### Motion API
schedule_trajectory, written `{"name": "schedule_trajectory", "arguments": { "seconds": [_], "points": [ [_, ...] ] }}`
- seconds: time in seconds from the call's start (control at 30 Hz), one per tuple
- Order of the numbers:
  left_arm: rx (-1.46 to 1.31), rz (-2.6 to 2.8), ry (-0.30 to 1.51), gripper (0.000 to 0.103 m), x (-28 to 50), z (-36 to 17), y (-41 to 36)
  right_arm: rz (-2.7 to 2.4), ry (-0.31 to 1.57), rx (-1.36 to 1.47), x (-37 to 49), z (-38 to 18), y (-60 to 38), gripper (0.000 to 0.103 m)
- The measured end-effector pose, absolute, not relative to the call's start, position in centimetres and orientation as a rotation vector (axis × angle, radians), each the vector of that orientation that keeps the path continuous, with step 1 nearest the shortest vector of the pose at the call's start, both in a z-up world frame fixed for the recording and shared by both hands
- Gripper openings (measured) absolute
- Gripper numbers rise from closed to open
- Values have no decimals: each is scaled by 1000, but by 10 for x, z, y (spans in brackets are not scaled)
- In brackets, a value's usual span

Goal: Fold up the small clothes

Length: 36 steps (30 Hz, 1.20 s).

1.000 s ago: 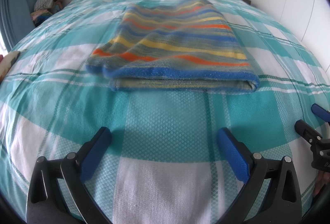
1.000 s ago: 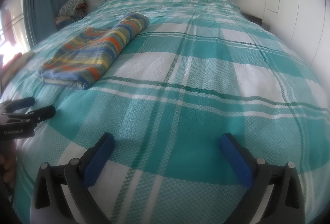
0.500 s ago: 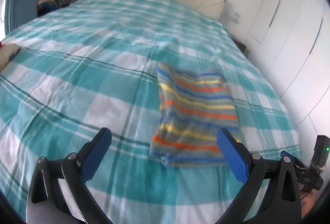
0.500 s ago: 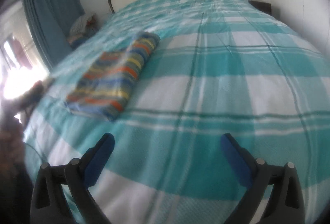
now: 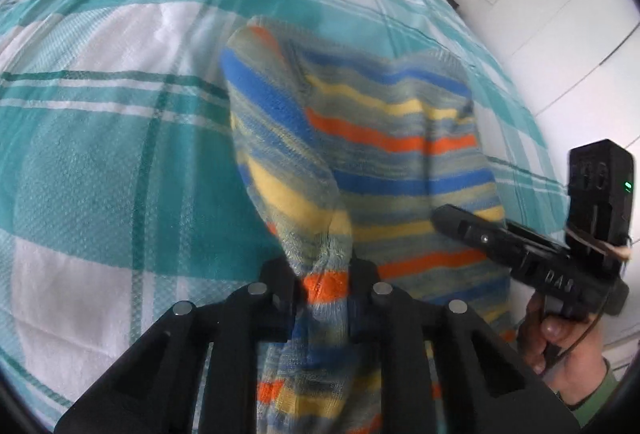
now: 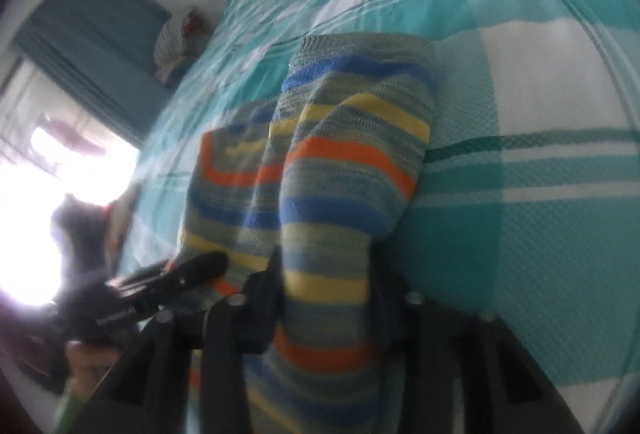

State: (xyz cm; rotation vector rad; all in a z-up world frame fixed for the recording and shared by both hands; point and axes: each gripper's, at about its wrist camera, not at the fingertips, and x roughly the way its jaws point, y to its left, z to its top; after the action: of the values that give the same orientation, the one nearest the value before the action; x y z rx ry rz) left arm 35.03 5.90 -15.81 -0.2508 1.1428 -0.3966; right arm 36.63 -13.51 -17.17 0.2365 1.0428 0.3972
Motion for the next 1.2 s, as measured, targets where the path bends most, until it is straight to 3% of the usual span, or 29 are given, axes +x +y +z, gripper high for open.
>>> {"name": "schedule_trajectory", "arguments": {
  "seconds": [0.1,0.37,0.4,0.43,0.47,0.5,0.53,0.63,0.9,1.2],
  "points": [
    [-243,-358,1101,14,338,-145,58,348,936,-13,345,-150,-103,27],
    [-218,-376,888,15,314,-65,58,387,729,22,332,-73,-118,25],
    [-203,-359,890,27,320,-64,53,382,737,41,339,-70,-125,28],
    [-169,-325,907,47,323,-66,48,370,763,56,342,-70,-133,31],
    [-116,-263,932,59,326,-71,44,320,812,58,348,-76,-145,49],
    [-70,-201,936,74,323,-75,42,277,841,56,343,-79,-152,75],
    [-45,-172,917,78,318,-77,41,250,856,53,338,-82,-161,83],
    [10,-133,849,96,284,-69,44,215,849,-2,306,-82,-182,84],
    [90,-62,651,102,196,-5,37,216,724,-27,207,-37,-194,93],
    [92,63,595,102,135,30,37,234,635,-7,140,14,-185,97]
  ]
}}
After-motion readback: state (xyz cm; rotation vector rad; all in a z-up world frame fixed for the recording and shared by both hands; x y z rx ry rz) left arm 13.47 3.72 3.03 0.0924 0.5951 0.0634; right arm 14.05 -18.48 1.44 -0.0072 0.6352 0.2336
